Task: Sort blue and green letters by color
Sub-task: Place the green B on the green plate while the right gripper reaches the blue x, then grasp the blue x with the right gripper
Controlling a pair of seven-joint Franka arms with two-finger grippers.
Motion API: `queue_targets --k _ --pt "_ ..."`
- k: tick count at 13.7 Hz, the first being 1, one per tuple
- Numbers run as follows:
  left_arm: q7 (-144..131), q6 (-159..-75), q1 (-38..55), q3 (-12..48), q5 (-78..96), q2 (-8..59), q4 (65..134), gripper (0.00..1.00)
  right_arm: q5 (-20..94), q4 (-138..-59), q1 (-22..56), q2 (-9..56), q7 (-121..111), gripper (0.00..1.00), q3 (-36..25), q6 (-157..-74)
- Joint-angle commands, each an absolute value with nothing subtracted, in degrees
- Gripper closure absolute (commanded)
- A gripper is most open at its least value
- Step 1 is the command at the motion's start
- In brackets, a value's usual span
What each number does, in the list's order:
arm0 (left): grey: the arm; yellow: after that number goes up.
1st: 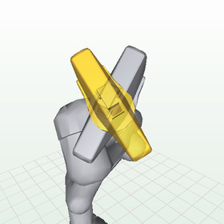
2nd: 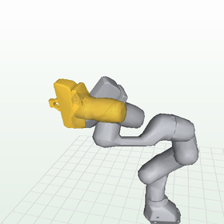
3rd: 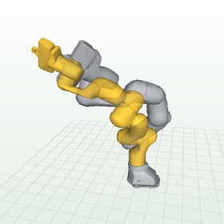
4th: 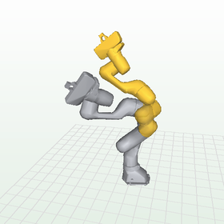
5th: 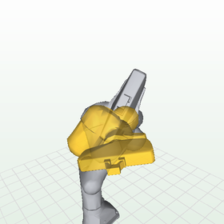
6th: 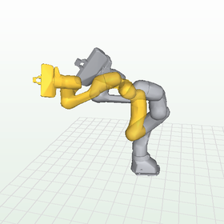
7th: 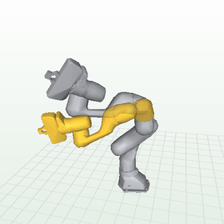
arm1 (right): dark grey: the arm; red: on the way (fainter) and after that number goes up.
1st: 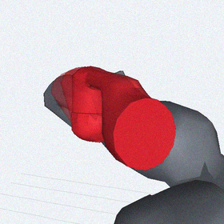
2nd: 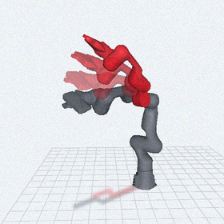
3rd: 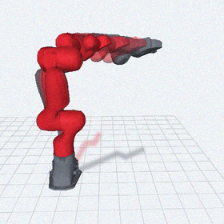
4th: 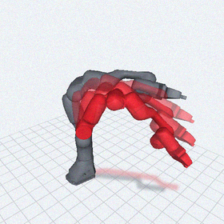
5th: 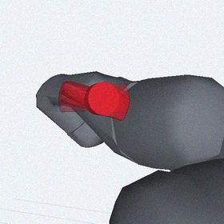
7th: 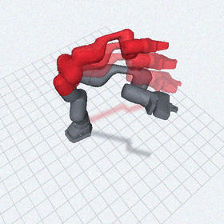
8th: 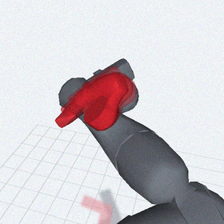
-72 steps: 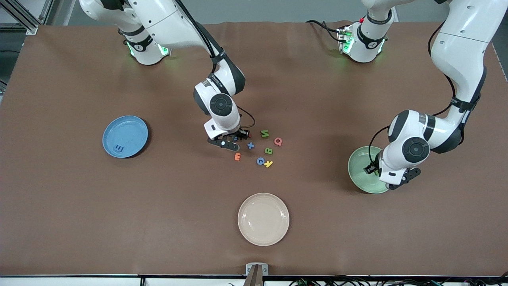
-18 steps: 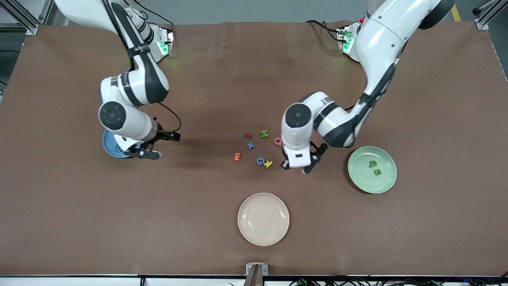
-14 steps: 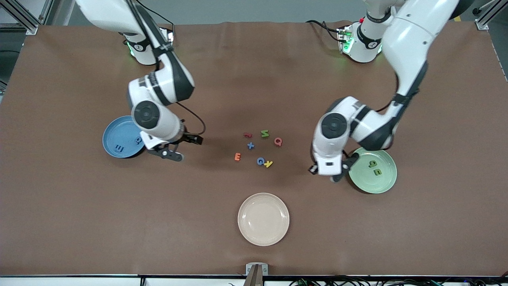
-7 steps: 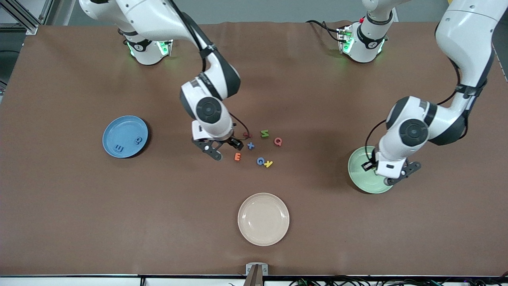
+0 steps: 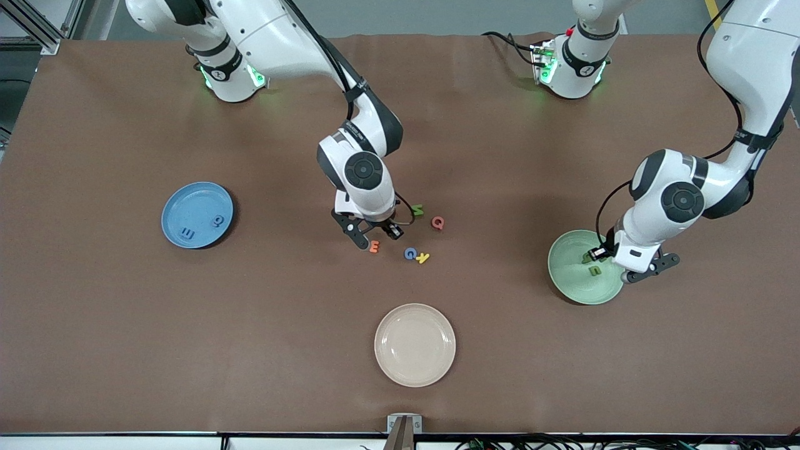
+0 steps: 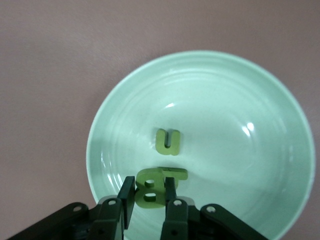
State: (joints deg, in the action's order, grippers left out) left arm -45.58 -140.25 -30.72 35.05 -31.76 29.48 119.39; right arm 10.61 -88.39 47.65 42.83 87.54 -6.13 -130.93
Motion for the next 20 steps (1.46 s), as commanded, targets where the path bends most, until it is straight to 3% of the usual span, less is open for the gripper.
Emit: queue_targets --k 1,12,15,17,18,19,20 --pt "-45.53 -143.43 -32.96 35.86 -34.89 29.79 121.81 0.99 11.34 -83.76 48.78 46.49 89.56 0.55 -6.86 -130.52" --pt "-46.49 -145.55 -31.91 36.04 -34.89 31.64 121.29 0.99 11.07 -83.76 50.10 48.34 89.03 0.58 -6.86 -132.10" --pt "-46.41 -145.55 -31.90 35.95 -34.98 31.73 121.20 0.98 10.99 -83.85 50.10 48.34 88.77 0.75 -6.86 -132.10" --pt "-46.49 -145.55 -31.82 35.95 -34.98 32.16 120.85 0.96 10.72 -83.85 50.10 48.34 88.68 0.91 -6.86 -132.10" --pt "-46.49 -145.55 -31.82 35.95 -34.98 32.60 120.41 0.91 10.46 -83.85 50.10 48.34 88.59 0.97 -6.86 -132.01" --pt "-46.58 -145.55 -31.82 35.95 -34.98 32.69 120.41 0.79 10.20 -83.76 49.92 48.17 88.16 1.00 -6.86 -131.58" --pt "-46.58 -145.55 -31.90 35.95 -34.98 32.61 120.41 0.52 10.02 -83.67 49.40 47.73 87.37 1.00 -6.86 -130.79"
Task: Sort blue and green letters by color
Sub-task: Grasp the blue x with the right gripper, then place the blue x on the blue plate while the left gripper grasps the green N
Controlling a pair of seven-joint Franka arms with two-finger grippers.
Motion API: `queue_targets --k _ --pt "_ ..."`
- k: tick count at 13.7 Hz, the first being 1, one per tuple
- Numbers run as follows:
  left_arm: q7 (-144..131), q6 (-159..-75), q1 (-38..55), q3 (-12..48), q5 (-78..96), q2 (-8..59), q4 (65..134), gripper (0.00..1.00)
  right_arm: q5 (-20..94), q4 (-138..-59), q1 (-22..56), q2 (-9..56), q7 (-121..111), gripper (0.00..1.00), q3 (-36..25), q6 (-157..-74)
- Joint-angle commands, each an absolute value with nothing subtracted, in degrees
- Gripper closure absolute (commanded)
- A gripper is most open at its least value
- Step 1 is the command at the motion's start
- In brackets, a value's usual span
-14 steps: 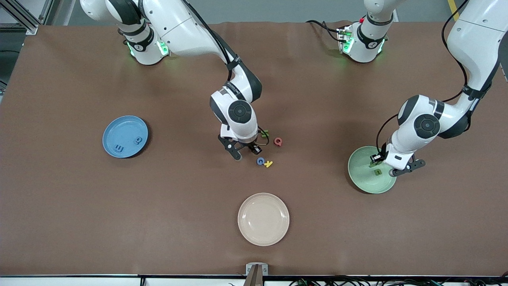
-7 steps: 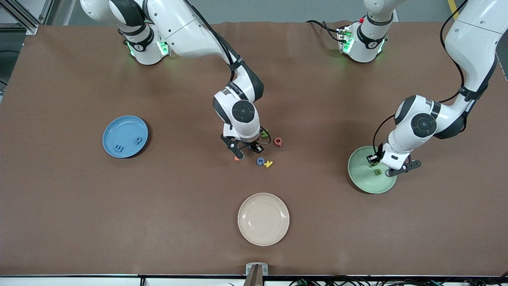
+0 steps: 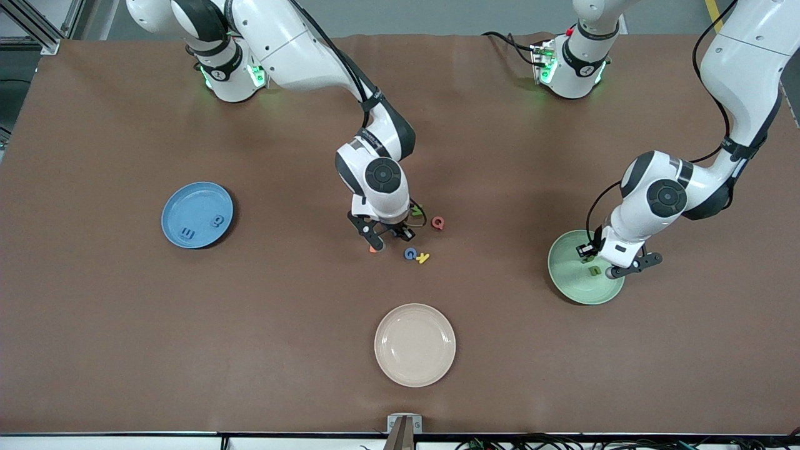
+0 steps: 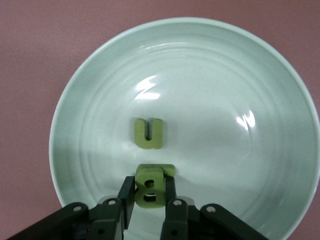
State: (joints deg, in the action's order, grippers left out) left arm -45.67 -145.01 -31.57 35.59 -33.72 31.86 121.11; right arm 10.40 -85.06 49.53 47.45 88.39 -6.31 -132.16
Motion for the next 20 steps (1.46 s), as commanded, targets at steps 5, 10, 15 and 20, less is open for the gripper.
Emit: queue_targets --k 5,10,15,20 --pt "-46.67 -145.28 -31.99 36.47 -34.98 31.65 120.41 0.00 10.37 -81.47 43.61 42.90 74.22 1.00 -7.03 -113.33" --pt "-56.23 -145.02 -29.81 41.57 -34.89 31.47 120.67 0.00 9.58 -88.99 37.02 31.76 53.91 1.00 -7.29 -100.64" --pt "-71.42 -144.93 -19.09 42.54 -34.89 31.55 119.18 0.05 4.32 -109.56 27.44 14.80 34.84 1.00 -7.29 -102.21" --pt "-75.93 -144.93 -6.97 42.19 -34.89 32.69 116.64 0.24 0.45 -128.11 17.86 4.49 18.66 1.00 -7.30 -114.14"
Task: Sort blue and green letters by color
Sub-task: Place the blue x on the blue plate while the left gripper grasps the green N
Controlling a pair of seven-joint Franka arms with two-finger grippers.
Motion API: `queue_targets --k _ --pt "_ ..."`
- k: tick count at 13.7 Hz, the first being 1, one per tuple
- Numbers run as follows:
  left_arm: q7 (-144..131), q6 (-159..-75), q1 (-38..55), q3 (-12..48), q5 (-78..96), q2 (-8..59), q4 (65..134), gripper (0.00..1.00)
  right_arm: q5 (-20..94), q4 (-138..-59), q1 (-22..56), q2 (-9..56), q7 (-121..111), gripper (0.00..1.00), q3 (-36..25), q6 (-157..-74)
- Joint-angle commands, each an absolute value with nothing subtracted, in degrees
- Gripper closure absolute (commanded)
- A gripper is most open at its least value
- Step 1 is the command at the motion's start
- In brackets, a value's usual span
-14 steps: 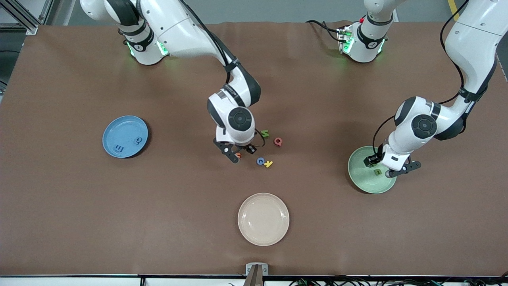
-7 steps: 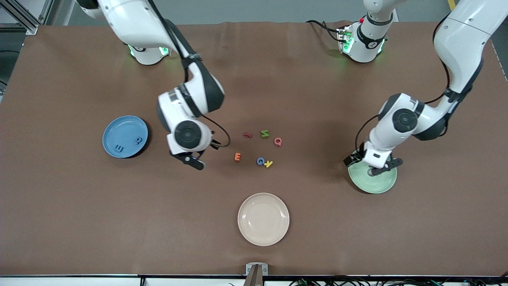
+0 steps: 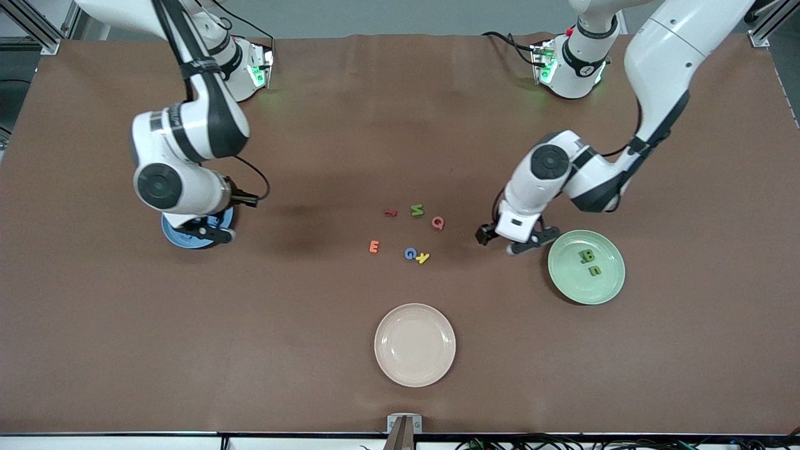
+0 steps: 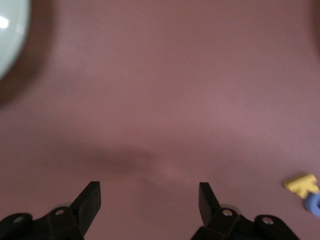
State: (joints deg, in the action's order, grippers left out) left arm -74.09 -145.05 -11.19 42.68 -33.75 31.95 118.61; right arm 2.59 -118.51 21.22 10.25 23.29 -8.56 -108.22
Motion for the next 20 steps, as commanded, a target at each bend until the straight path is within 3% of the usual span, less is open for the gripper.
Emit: queue_targets --k 1,5,8,9,10,11,17,20 --pt "-76.81 -144.93 -4.42 42.01 -34.89 33.48 115.33 0.26 -0.26 -130.58 15.84 4.05 15.94 1.00 -7.38 -116.69" --pt "-79.19 -144.76 10.50 34.14 -34.89 37.26 108.56 0.30 -0.88 -138.24 6.61 4.13 3.10 1.00 -7.30 -128.12" --pt "-79.63 -144.84 19.23 27.61 -34.63 39.89 105.22 0.35 -0.79 -140.18 2.91 4.39 -1.57 0.97 -7.29 -131.30" --pt "-81.20 -144.84 19.86 27.51 -34.63 41.03 104.25 0.36 -0.88 -140.27 2.12 4.48 -1.67 0.85 -7.29 -131.40" --pt "-82.34 -144.84 20.04 27.51 -34.89 41.48 103.63 0.37 -0.79 -140.19 2.11 4.57 -1.67 0.49 -7.29 -131.31" --pt "-82.96 -144.84 20.91 27.51 -34.81 41.48 103.71 0.38 -0.79 -140.19 2.02 4.57 -1.58 0.00 -7.29 -131.22" --pt "-83.14 -144.84 21.53 27.51 -34.37 42.10 103.88 0.42 -0.44 -139.66 2.81 4.48 -0.62 0.00 -6.95 -130.69" --pt "-83.49 -144.76 21.53 27.60 -34.01 41.92 104.41 0.43 0.18 -138.08 6.92 4.57 5.06 0.00 -6.77 -130.61"
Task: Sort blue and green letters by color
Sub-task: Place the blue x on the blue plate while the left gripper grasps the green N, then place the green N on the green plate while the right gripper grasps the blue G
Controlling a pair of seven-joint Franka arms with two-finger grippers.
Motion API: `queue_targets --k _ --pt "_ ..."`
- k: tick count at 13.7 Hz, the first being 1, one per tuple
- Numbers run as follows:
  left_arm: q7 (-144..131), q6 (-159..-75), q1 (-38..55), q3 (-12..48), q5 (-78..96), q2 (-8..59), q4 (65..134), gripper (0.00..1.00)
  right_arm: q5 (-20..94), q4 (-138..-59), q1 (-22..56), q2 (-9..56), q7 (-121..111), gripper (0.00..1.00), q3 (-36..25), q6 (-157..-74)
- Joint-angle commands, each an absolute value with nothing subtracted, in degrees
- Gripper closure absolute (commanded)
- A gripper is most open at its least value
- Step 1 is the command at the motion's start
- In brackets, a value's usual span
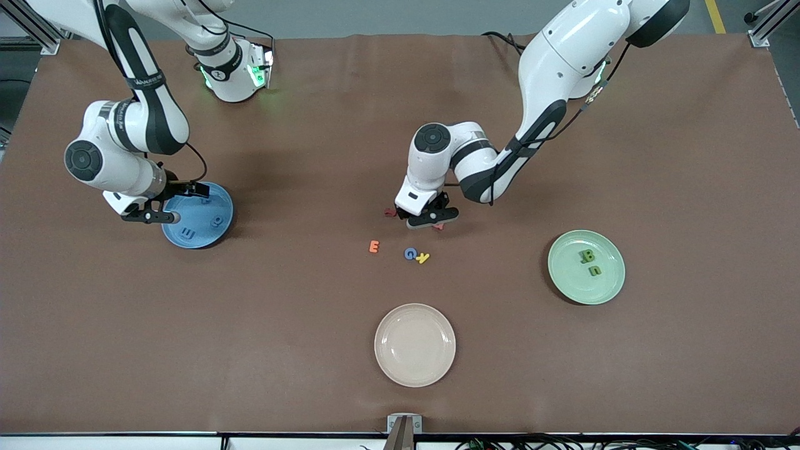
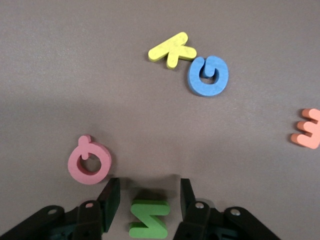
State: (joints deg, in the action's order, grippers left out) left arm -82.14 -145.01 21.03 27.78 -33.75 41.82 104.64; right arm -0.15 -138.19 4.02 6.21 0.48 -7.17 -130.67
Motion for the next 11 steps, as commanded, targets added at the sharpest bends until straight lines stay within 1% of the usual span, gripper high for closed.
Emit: queue_targets --k 1,5,7,9,10,11 --pt "-84.63 -144.76 21.79 27.68 -34.01 42.01 104.41 0.43 0.18 -137.21 9.29 4.57 8.58 0.00 -6.77 -130.43" --pt "-85.61 -143.01 22.50 27.69 -34.01 41.75 104.59 0.44 2.18 -131.94 17.03 6.76 21.06 0.00 -6.77 -129.47" --pt "-85.61 -142.82 22.59 27.77 -34.01 41.84 104.59 0.47 4.30 -126.68 21.07 9.04 28.87 0.00 -6.85 -125.79" --pt "-85.61 -142.82 22.59 27.77 -34.01 42.01 104.59 0.53 5.62 -120.96 25.38 12.20 37.40 0.00 -6.86 -122.97" --pt "-85.61 -142.82 22.76 27.77 -34.01 42.10 104.59 0.58 6.23 -118.59 27.14 13.70 41.36 0.00 -6.77 -122.96" --pt "-85.69 -142.82 23.02 27.77 -34.01 42.10 104.50 0.64 6.85 -116.56 28.99 15.19 45.14 0.00 -6.77 -122.96"
